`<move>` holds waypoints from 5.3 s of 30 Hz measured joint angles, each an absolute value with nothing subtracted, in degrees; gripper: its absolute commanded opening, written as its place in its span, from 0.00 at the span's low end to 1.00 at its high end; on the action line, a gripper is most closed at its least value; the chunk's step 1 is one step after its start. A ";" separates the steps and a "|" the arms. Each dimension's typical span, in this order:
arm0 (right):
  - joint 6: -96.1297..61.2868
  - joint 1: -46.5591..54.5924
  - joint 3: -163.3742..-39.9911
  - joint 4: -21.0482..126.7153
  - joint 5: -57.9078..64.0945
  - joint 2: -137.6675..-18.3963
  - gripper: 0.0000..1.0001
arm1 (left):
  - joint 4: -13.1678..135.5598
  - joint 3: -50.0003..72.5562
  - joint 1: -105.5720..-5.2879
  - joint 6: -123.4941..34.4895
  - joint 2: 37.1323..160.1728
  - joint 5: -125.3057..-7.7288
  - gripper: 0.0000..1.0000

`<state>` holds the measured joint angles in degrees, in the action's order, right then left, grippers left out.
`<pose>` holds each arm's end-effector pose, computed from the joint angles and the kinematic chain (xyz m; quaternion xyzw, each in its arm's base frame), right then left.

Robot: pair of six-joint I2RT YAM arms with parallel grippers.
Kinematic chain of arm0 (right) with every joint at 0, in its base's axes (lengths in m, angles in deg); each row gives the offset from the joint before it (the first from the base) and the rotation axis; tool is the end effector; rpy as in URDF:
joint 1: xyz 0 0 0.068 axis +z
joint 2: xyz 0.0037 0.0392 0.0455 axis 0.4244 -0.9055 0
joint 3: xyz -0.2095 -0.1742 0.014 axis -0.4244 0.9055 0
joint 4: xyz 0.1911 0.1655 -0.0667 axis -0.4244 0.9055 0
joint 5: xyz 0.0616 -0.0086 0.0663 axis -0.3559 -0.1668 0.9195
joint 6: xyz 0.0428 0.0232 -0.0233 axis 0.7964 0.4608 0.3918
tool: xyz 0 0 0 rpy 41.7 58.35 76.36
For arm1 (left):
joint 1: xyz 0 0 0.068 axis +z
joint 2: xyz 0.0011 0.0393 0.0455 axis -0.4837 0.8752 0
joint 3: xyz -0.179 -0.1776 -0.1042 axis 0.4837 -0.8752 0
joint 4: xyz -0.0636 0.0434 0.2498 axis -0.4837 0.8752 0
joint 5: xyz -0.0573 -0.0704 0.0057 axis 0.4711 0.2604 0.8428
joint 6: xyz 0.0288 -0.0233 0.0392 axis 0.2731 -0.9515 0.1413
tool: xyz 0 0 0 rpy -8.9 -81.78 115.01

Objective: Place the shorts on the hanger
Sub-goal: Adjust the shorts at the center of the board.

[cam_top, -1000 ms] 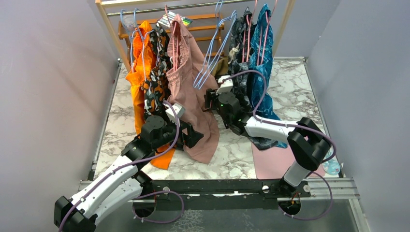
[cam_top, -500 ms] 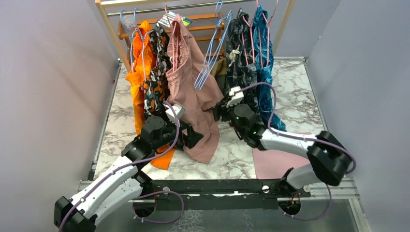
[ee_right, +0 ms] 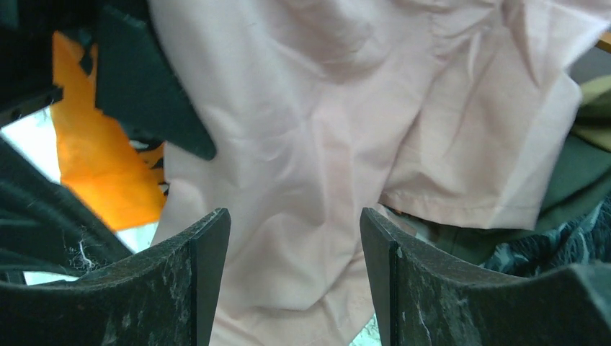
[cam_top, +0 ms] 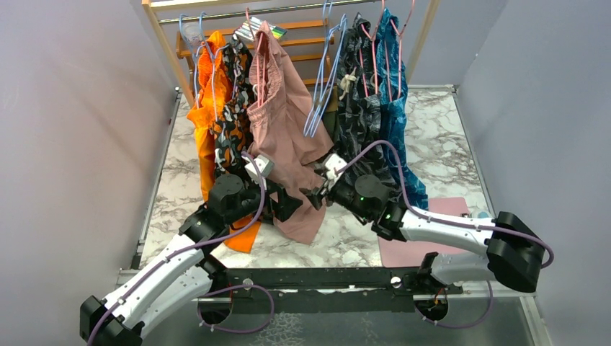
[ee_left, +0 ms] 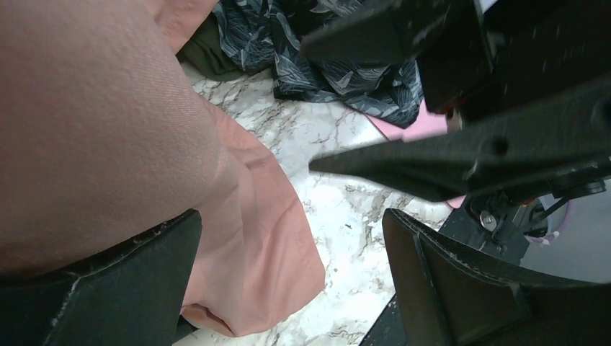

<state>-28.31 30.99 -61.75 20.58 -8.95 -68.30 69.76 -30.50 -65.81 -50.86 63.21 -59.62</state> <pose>0.1578 0.2299 0.2619 -0.3437 0.6454 0.2737 0.6248 0.1330 -0.1115 0.2716 0.2086 0.7679 -0.3681 0.4809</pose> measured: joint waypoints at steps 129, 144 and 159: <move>-24.97 19.88 -83.22 33.54 -33.19 -104.76 0.01 | 69.76 -30.61 -65.53 -50.57 56.94 -59.14 0.98; -23.61 19.03 -77.86 40.95 -14.31 -83.38 0.01 | 69.76 -30.61 -65.29 -50.57 56.57 -58.53 0.98; -23.81 18.92 -76.59 57.17 4.64 -63.98 0.01 | 69.71 -30.70 -65.27 -50.59 57.20 -58.31 0.98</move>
